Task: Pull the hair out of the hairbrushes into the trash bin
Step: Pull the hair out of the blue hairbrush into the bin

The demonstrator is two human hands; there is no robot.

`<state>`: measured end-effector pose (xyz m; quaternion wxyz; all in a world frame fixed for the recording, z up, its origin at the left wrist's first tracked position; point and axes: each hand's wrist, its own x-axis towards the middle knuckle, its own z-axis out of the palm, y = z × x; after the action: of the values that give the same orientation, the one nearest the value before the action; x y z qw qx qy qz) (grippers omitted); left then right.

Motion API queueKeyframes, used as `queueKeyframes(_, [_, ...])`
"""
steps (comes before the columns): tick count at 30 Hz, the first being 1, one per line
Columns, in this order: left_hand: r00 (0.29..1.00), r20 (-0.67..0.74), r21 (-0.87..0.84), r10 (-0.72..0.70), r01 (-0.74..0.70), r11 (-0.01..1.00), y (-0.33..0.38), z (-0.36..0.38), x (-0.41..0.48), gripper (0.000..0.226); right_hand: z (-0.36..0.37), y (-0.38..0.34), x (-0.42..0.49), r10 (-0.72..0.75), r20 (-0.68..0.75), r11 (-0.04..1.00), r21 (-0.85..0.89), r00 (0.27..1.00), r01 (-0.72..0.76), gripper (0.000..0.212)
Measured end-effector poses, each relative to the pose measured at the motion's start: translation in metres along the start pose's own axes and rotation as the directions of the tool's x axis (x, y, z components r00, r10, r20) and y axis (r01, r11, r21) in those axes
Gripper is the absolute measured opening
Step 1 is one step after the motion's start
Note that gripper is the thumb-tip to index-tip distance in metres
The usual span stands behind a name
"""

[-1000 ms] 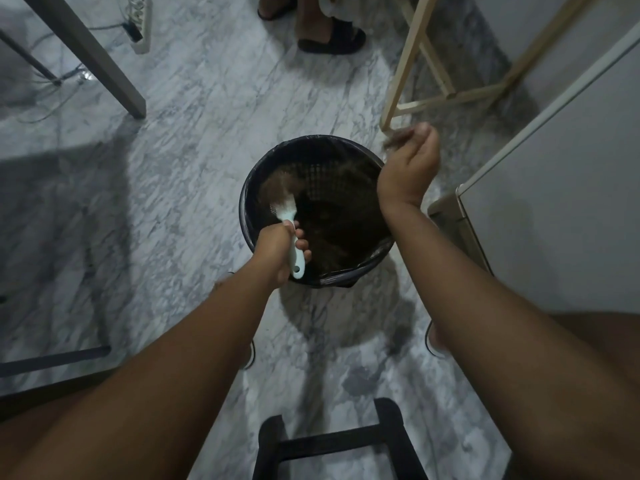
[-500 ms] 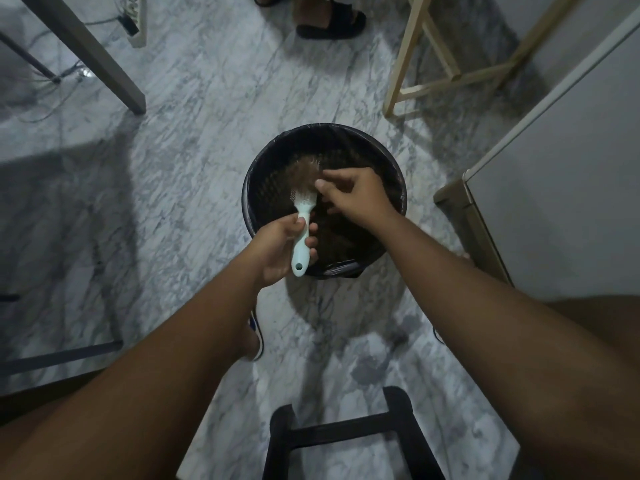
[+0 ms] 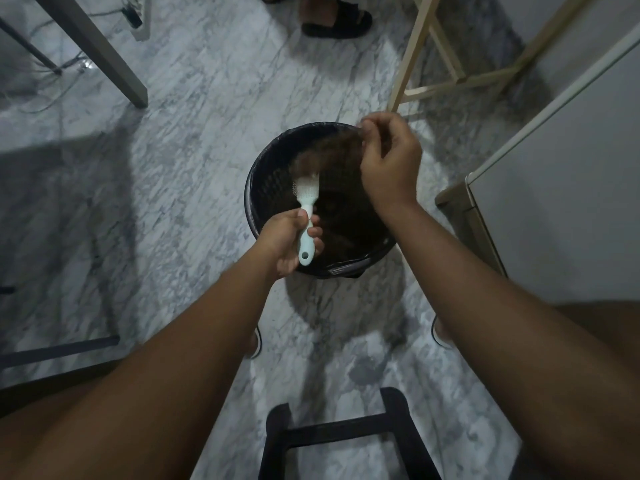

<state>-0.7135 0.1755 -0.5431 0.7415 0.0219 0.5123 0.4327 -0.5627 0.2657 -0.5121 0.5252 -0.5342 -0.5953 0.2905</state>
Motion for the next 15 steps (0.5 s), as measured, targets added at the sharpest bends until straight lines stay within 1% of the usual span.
queueKeyframes(2, [0.999, -0.035, -0.005, 0.015, -0.015, 1.0, -0.001, -0.002, 0.002, 0.018, -0.001, -0.005, 0.002, -0.021, -0.15, 0.999, 0.035, 0.988, 0.026, 0.012])
queueKeyframes(4, [0.998, -0.056, -0.002, 0.028, -0.028, 1.0, -0.002, -0.005, 0.001, 0.018, -0.004, -0.008, 0.004, -0.007, -0.297, 0.997, 0.068, 0.955, 0.028, 0.014])
queueKeyframes(5, [0.998, -0.058, -0.008, 0.031, -0.032, 0.999, -0.003, -0.006, 0.001, 0.018, -0.006, -0.006, 0.006, 0.021, -0.347, 0.997, 0.078, 0.938, 0.006, 0.015])
queueKeyframes(6, [0.998, -0.05, -0.021, 0.032, -0.034, 0.999, -0.004, -0.008, 0.001, 0.019, -0.007, -0.005, 0.007, 0.065, -0.357, 0.997, 0.072, 0.932, -0.041, 0.015])
queueKeyframes(7, [0.999, -0.031, -0.042, 0.029, -0.031, 0.999, -0.004, -0.01, 0.001, 0.021, -0.009, -0.002, 0.008, 0.135, -0.299, 0.991, 0.039, 0.945, -0.129, 0.016])
queueKeyframes(8, [1.0, -0.006, -0.067, 0.023, -0.024, 0.997, -0.003, -0.011, 0.0, 0.024, -0.011, 0.004, 0.009, 0.24, -0.176, 0.966, -0.053, 0.955, -0.253, 0.017])
queueKeyframes(9, [1.0, 0.016, -0.085, 0.019, -0.017, 0.996, -0.003, -0.013, 0.0, 0.026, -0.014, 0.012, 0.008, 0.373, -0.032, 0.909, -0.189, 0.927, -0.372, 0.022])
queueKeyframes(10, [0.999, 0.033, -0.091, 0.018, -0.015, 0.996, -0.003, -0.015, 0.0, 0.028, -0.015, 0.02, 0.006, 0.506, 0.098, 0.829, -0.331, 0.857, -0.451, 0.032])
queueKeyframes(11, [0.999, 0.047, -0.088, 0.019, -0.015, 0.996, -0.003, -0.017, -0.001, 0.03, -0.016, 0.023, 0.002, 0.591, 0.181, 0.769, -0.421, 0.786, -0.481, 0.046])
queueKeyframes(12, [0.998, 0.062, -0.08, 0.021, -0.016, 0.997, -0.003, -0.018, -0.002, 0.032, -0.016, 0.024, -0.002, 0.609, 0.231, 0.765, -0.424, 0.759, -0.485, 0.057])
queueKeyframes(13, [0.997, 0.077, -0.07, 0.023, -0.017, 0.997, -0.003, -0.019, -0.002, 0.033, -0.015, 0.023, -0.007, 0.57, 0.267, 0.805, -0.369, 0.777, -0.464, 0.062])
queueKeyframes(15, [0.994, 0.109, -0.048, 0.018, -0.013, 0.999, -0.004, -0.021, -0.002, 0.035, -0.011, 0.019, -0.017, 0.416, 0.342, 0.908, -0.207, 0.843, -0.364, 0.064])
